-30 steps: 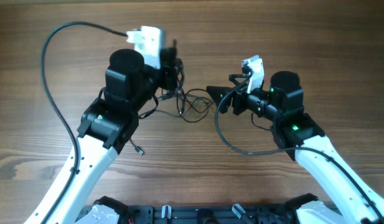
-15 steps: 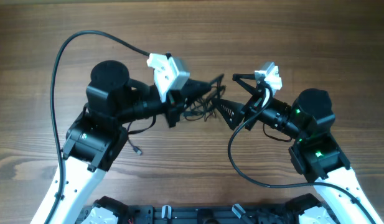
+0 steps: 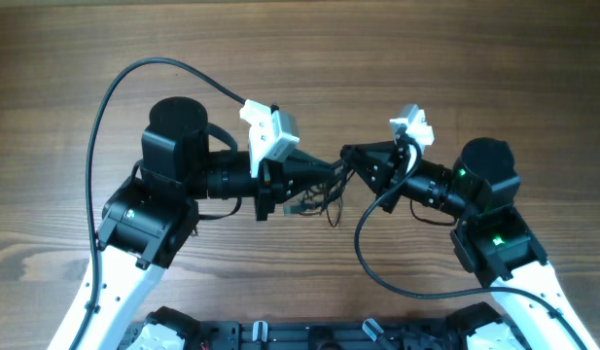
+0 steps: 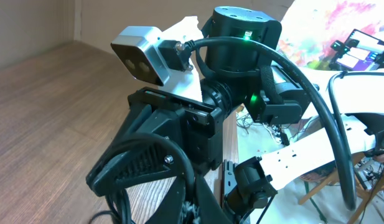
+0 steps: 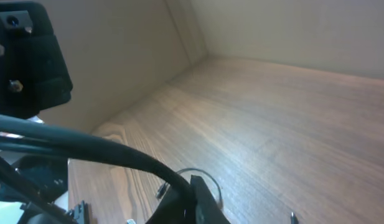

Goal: Untangle cables

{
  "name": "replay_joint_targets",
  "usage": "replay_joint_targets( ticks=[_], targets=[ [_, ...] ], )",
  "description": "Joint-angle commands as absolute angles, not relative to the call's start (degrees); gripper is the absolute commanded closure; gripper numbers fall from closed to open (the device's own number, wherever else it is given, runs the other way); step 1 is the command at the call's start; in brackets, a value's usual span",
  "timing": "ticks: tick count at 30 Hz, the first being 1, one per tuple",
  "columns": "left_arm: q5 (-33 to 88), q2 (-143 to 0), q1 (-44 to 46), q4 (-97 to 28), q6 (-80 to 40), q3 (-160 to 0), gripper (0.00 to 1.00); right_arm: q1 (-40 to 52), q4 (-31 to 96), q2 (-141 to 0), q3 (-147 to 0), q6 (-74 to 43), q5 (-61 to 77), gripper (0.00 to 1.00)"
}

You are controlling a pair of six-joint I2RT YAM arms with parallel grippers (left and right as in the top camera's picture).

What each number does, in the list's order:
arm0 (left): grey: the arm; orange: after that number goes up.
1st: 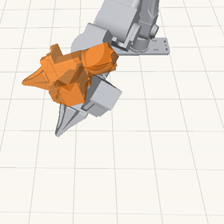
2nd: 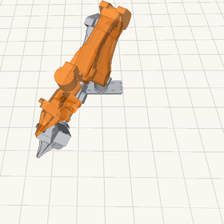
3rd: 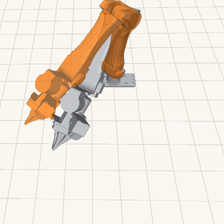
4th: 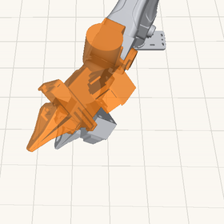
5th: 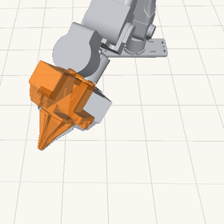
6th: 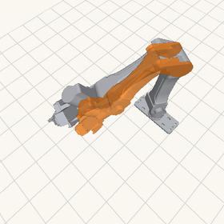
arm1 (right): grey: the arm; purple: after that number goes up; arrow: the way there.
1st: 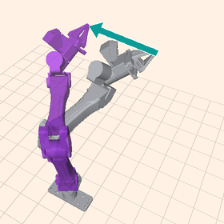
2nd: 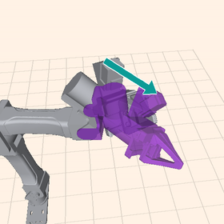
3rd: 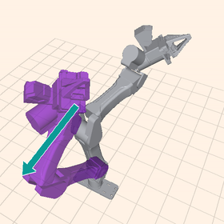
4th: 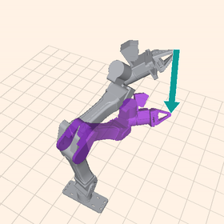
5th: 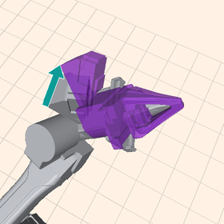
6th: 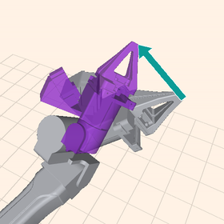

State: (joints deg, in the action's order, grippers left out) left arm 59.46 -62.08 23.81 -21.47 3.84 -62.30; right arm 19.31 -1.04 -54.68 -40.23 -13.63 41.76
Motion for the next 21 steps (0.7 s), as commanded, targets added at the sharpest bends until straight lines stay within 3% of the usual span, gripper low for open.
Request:
replay_joint_targets(
  ticks=[1, 6, 7, 8, 9, 12, 14, 21],
  targets=[
    [60.12, -62.04, 23.73, -21.28, 4.49, -63.0, 0.96, 19.11, 0.64, -54.41, -40.07, -13.69, 39.75, 0.96],
    [55.31, -62.04, 23.73, -21.3, 4.49, -63.0, 0.96, 19.11, 2.59, -54.41, -40.07, -13.69, 38.68, 0.96],
    [53.43, -62.04, 23.73, -21.43, 4.47, -63.0, 0.9, 19.11, 3.16, -54.41, -40.07, -13.74, 37.45, 0.96],
    [51.31, -62.04, 23.73, -22.0, 4.45, -63.0, 0.7, 19.11, 4.03, -54.41, -40.07, -14.66, 34.79, 0.96],
    [48.6, -62.04, 23.73, -23.07, 4.21, -63.0, 0.38, 19.11, 4.78, -54.41, -40.07, -16.25, 32.38, 0.96],
    [42.15, -62.04, 23.73, -26.5, 4.23, -63.0, 0.3, 19.11, 7.53, -54.41, -40.07, -21.12, 25.61, 0.96],
    [39.57, -62.04, 23.73, -28.14, 4.21, -63.0, 0.0, 19.11, 8.71, -54.41, -40.07, -23.59, 22.76, 0.96],
    [38.48, -62.04, 23.75, -30.74, 2.74, -63.0, 0.0, 19.11, 9.85, -54.41, -40.07, -36.53, 14.98, 0.96]
  ],
)
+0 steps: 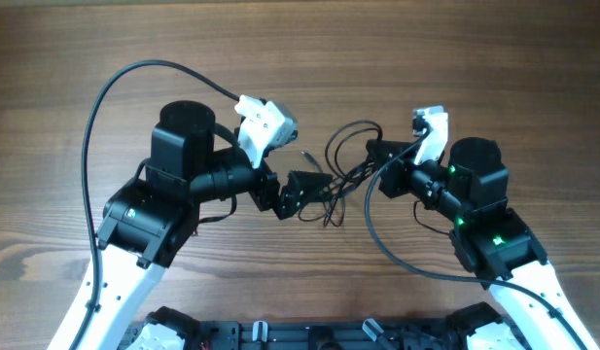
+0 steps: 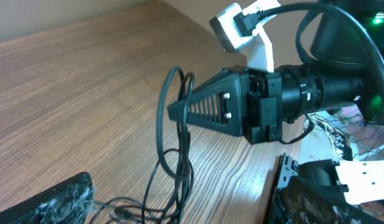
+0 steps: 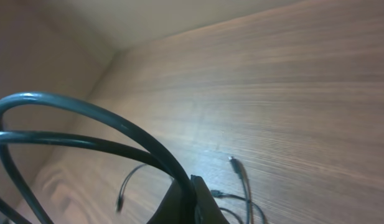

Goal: Untangle cables

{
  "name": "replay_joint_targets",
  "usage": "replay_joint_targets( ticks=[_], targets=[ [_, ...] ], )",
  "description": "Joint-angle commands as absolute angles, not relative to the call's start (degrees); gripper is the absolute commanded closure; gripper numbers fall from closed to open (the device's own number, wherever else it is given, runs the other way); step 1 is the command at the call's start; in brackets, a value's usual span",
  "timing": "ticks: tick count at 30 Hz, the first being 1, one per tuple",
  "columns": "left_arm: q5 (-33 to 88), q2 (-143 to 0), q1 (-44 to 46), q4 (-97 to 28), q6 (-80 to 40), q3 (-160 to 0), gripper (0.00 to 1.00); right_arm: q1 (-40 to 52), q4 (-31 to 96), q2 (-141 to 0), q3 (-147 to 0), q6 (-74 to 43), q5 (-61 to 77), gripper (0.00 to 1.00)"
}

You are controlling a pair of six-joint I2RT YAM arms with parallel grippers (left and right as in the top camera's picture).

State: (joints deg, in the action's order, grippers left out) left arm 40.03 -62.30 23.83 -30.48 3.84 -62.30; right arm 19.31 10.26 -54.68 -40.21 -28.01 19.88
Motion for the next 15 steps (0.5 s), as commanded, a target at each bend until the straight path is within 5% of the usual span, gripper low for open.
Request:
replay_joint_targets(
  ticks=[1, 15],
  targets=[
    [38.52, -62.04, 23.79, -30.72, 2.11, -63.0, 0.0, 19.09, 9.74, -54.41, -40.07, -37.67, 14.92, 0.96],
    [42.96, -63.22, 27.0, -28.12, 2.59, -63.0, 0.0, 19.11, -3.68, -54.41, -40.07, -49.71, 30.11, 0.96]
  ],
)
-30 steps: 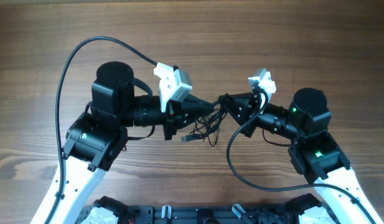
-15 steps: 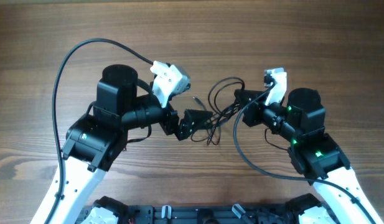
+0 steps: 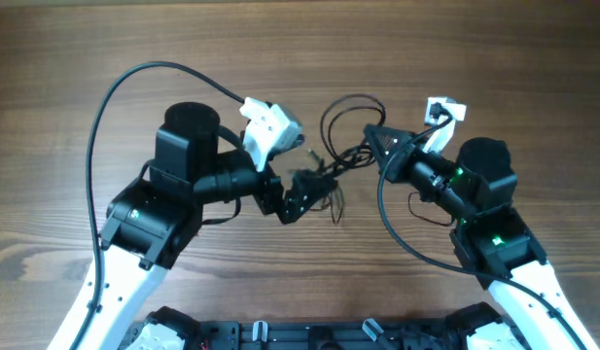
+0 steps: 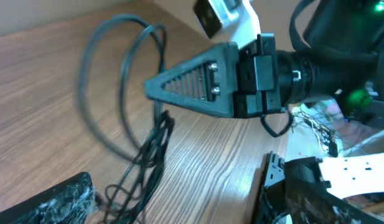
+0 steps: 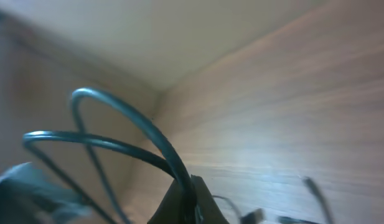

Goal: Untangle cables

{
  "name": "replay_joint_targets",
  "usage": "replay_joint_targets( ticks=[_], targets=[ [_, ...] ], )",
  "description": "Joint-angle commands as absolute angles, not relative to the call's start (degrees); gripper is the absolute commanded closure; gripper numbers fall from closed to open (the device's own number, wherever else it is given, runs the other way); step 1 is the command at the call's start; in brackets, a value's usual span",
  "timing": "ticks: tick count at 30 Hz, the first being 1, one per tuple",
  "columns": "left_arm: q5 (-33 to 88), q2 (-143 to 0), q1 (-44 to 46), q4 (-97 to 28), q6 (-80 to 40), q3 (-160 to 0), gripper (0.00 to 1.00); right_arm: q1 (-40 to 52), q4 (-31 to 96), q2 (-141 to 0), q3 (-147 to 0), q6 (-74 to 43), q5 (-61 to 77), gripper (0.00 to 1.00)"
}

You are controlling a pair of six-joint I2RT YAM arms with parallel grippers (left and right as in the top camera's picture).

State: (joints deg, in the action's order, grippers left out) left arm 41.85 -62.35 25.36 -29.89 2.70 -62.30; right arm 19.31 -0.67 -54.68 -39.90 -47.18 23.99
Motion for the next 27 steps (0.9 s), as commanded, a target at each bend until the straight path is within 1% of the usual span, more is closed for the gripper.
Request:
replay_joint_targets(
  ticks=[1, 8, 11, 12, 13, 14, 15, 16, 17, 20, 24, 27],
  targets=[
    [42.87, -64.27, 27.51, -27.16, 2.59, -63.0, 0.0, 19.11, -5.13, -54.41, -40.07, -49.74, 31.86, 0.96],
    [42.85, -68.95, 27.53, -23.16, 2.5, -63.0, 0.0, 19.11, -5.85, -54.41, -40.07, -49.43, 35.24, 0.96],
    [43.0, -69.08, 27.53, -20.4, 1.19, -63.0, 0.1, 19.11, -6.02, -54.41, -40.07, -48.34, 36.14, 0.96],
    [43.03, -69.08, 27.55, -19.38, 1.02, -63.0, 0.17, 19.11, -6.02, -54.41, -40.07, -48.05, 36.14, 0.96],
    [43.0, -69.08, 27.53, -18.74, 1.02, -63.0, 0.2, 19.11, -6.02, -54.41, -40.07, -47.99, 36.12, 0.96],
    [43.0, -69.08, 27.53, -18.37, 1.02, -63.0, 0.21, 19.11, -6.04, -54.41, -40.07, -47.81, 36.05, 0.96],
    [42.98, -69.08, 27.53, -18.35, 1.04, -63.0, 0.19, 19.11, -6.15, -54.41, -40.07, -47.11, 35.88, 0.96],
    [42.98, -69.08, 27.53, -18.44, 1.02, -63.0, 0.12, 19.11, -6.39, -54.41, -40.07, -45.87, 35.73, 0.96],
    [42.98, -69.08, 27.53, -18.81, 0.99, -63.0, 0.0, 19.11, -6.37, -54.41, -40.07, -44.99, 34.46, 0.96],
    [42.94, -69.06, 27.49, -19.07, 0.01, -63.0, 0.0, 19.09, -6.35, -54.41, -40.07, -44.97, 29.52, 0.96],
    [40.69, -68.31, 27.46, -19.05, -7.07, -63.02, 0.0, 19.03, -6.7, -54.39, -40.07, -44.97, 20.86, 0.96],
    [40.14, -67.07, 27.24, -18.85, -9.06, -63.02, 0.0, 18.52, -7.42, -54.37, -40.07, -44.97, 18.87, 0.96]
  ],
)
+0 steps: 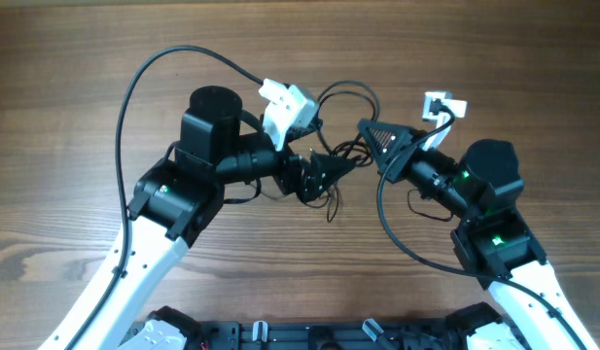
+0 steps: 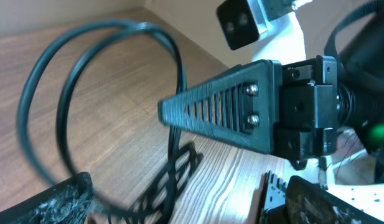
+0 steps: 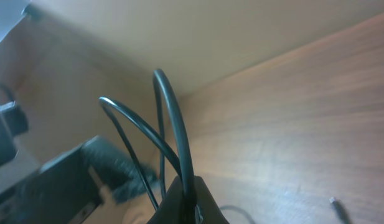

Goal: Untangle cables

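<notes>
A thick black cable loop (image 1: 346, 87) stands up off the table, and my right gripper (image 1: 366, 127) is shut on it. In the right wrist view the cable (image 3: 176, 124) rises straight out of the closed tips (image 3: 190, 199). A tangle of thin black cables (image 1: 331, 194) hangs from the loop down to the wood. My left gripper (image 1: 343, 167) sits right at that tangle, just left of the right gripper. Its own view shows one finger (image 2: 48, 199) at the far edge and the thin cables (image 2: 176, 174) over bare wood beside it, so it reads as open.
The wooden table (image 1: 66, 58) carries nothing else. Each arm trails its own thick supply cable, the left one (image 1: 144, 78) arching far left, the right one (image 1: 382, 233) looping toward the near edge. The arms' base rail (image 1: 309, 335) runs along the near edge.
My left arm has moved toward the far side and to the right, bringing its gripper closer to the right gripper. The right gripper holds the loop at about the same place.
At first both grippers met over the tangle at the table's middle. Then the right gripper stood back to the right holding the thick loop, and the left finger showed wide apart. Later the loop was higher and farther back, and now the left gripper has closed in.
</notes>
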{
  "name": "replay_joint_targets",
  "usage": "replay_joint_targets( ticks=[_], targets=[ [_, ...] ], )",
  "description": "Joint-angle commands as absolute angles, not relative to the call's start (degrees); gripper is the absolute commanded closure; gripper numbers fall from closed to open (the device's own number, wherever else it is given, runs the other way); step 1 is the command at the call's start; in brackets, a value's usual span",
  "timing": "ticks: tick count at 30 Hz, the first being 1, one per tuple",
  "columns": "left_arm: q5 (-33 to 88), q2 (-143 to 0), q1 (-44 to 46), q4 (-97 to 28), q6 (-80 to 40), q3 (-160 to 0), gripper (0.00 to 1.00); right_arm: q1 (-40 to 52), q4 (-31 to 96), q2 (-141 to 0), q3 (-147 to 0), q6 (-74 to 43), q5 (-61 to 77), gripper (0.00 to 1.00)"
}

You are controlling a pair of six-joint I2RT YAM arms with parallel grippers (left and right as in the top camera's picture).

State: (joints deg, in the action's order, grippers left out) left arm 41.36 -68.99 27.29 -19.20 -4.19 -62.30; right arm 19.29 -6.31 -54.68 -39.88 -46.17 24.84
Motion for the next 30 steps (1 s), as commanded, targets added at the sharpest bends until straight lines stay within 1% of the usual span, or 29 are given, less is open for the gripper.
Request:
replay_joint_targets(
  ticks=[1, 4, 7, 17, 19, 20, 22, 23, 24, 25, 26, 28, 29, 30],
  targets=[
    [39.62, -66.61, 26.96, -18.61, -10.11, -63.02, 0.0, 18.06, -8.29, -54.37, -40.07, -45.12, 19.31, 0.96],
    [34.22, -65.87, 25.89, -18.63, -15.62, -63.02, 0.0, 17.65, -10.7, -53.82, -40.07, -45.17, 22.33, 0.96],
    [33.36, -66.0, 25.1, -18.35, -18.55, -63.0, 0.0, 17.65, -12.86, -53.41, -40.07, -45.15, 24.69, 0.96],
    [33.56, -66.54, 26.87, -15.84, -18.5, -63.0, 0.0, 17.65, -14.52, -53.41, -40.07, -45.1, 37.91, 0.96],
    [33.56, -67.29, 27.73, -15.59, -18.5, -63.0, 0.02, 17.65, -14.5, -53.47, -40.07, -44.99, 39.27, 0.96],
    [33.56, -67.7, 28.14, -15.57, -18.5, -63.0, 0.06, 17.65, -14.52, -53.52, -40.07, -44.97, 39.59, 0.96],
    [33.56, -68.42, 28.82, -15.55, -18.5, -63.0, 0.22, 17.65, -14.57, -53.67, -40.07, -45.01, 39.92, 0.96],
    [33.56, -68.86, 29.19, -15.55, -18.5, -63.0, 0.37, 17.67, -14.55, -53.67, -40.07, -45.01, 40.05, 0.96],
    [33.56, -69.23, 29.56, -15.53, -18.5, -63.0, 0.49, 17.65, -14.55, -53.67, -40.07, -44.97, 40.36, 0.96],
    [33.56, -69.71, 30.0, -15.55, -18.5, -63.0, 0.67, 17.65, -14.57, -53.67, -40.07, -44.95, 41.1, 0.96],
    [33.56, -69.89, 30.28, -15.55, -18.5, -63.0, 0.76, 17.65, -14.55, -53.67, -40.07, -44.91, 41.28, 0.96],
    [33.56, -70.0, 30.55, -15.53, -18.5, -63.0, 0.8, 17.65, -14.5, -53.76, -40.07, -44.53, 41.25, 0.96],
    [33.56, -69.97, 30.55, -15.42, -18.5, -63.0, 0.87, 17.65, -14.5, -53.78, -40.07, -43.44, 41.25, 0.96],
    [33.56, -69.97, 30.52, -15.35, -18.5, -63.0, 0.96, 17.65, -14.13, -53.78, -40.07, -42.46, 41.15, 0.96]
  ],
)
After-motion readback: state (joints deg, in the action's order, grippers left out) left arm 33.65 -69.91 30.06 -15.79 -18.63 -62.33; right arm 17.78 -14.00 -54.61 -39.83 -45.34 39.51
